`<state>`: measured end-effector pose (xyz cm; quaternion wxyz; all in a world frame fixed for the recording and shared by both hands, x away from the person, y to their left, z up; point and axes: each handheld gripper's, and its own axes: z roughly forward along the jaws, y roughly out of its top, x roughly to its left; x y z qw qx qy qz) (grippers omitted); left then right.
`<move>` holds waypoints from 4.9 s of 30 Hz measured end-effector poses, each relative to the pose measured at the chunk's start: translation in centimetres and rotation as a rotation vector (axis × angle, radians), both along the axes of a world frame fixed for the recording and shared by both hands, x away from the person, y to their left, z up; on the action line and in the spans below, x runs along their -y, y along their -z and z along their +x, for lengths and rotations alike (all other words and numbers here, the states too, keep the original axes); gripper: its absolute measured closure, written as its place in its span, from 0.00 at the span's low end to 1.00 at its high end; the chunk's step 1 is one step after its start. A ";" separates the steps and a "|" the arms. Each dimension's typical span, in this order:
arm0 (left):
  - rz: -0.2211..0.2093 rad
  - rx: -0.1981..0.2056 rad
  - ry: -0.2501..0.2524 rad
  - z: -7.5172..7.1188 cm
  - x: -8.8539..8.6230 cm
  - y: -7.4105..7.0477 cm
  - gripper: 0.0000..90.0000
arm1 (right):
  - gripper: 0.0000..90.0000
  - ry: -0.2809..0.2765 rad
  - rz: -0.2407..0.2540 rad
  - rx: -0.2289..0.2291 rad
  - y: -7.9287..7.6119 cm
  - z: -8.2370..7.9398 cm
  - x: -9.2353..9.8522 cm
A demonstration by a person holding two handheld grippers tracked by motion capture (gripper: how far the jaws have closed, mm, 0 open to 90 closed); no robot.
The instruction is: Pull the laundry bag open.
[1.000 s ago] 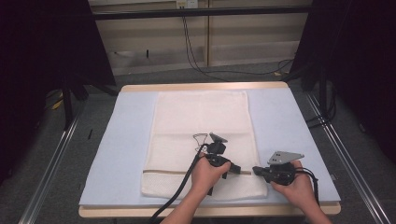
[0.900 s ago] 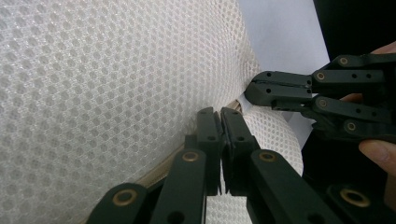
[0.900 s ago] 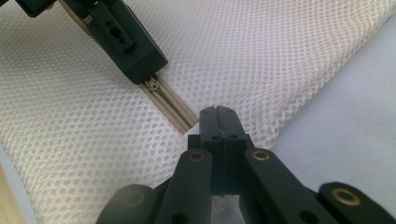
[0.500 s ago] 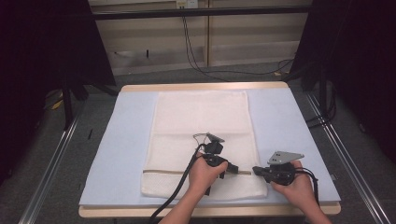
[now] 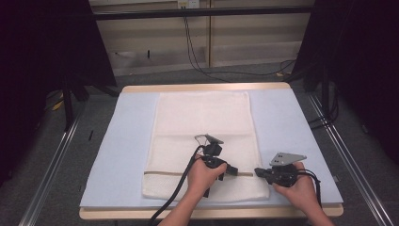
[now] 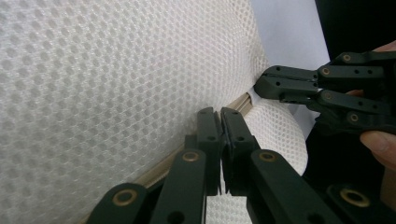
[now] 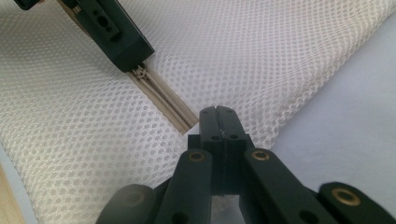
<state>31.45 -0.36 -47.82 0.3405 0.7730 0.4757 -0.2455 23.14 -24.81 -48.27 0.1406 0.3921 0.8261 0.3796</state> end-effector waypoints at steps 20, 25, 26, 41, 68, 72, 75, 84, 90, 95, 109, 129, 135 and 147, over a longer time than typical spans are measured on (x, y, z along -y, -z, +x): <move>0.002 -0.001 -0.017 0.0 -1.1 -0.1 0.97 | 1.00 0.004 0.002 -0.003 0.0 0.0 0.0; 0.002 -0.004 -0.017 0.1 -1.5 -0.1 0.97 | 1.00 0.001 0.005 -0.003 0.0 0.0 0.0; -0.002 0.000 -0.013 0.2 -1.6 -0.1 0.97 | 1.00 0.001 0.005 -0.002 0.0 0.0 0.0; -0.005 -0.018 -0.018 0.3 -2.7 0.0 0.97 | 1.00 0.001 0.009 -0.002 0.0 0.0 0.1; 0.015 -0.006 -0.019 0.5 -4.3 -0.2 0.97 | 1.00 0.001 0.013 -0.006 0.1 0.1 0.1; 0.022 0.004 -0.022 0.4 -4.6 -0.3 0.97 | 1.00 0.004 0.012 -0.005 0.1 0.0 0.1; 0.022 0.002 -0.020 0.5 -4.7 -0.4 0.97 | 1.00 0.002 0.013 -0.005 0.1 0.1 0.1; 0.022 -0.004 -0.020 0.7 -5.3 -0.6 0.97 | 1.00 0.004 0.014 -0.007 0.1 0.1 0.1; 0.026 -0.006 -0.038 0.7 -6.2 -0.6 0.97 | 1.00 0.007 0.017 -0.010 0.1 0.1 0.1; 0.032 -0.006 -0.030 0.8 -6.7 -0.5 0.97 | 1.00 0.007 0.015 -0.008 0.1 0.1 0.1; 0.021 -0.006 -0.033 0.6 -6.9 -0.4 0.97 | 1.00 0.004 0.016 -0.007 0.1 0.1 0.1; 0.017 -0.005 -0.029 0.5 -8.1 -0.4 0.97 | 1.00 0.010 0.019 -0.012 0.1 0.1 0.1; 0.022 -0.007 -0.029 0.5 -8.1 -0.3 0.97 | 1.00 0.010 0.019 -0.011 0.1 0.1 0.1; 0.029 -0.001 -0.042 0.5 -8.5 -0.6 0.97 | 1.00 0.010 0.014 -0.010 0.0 0.1 0.1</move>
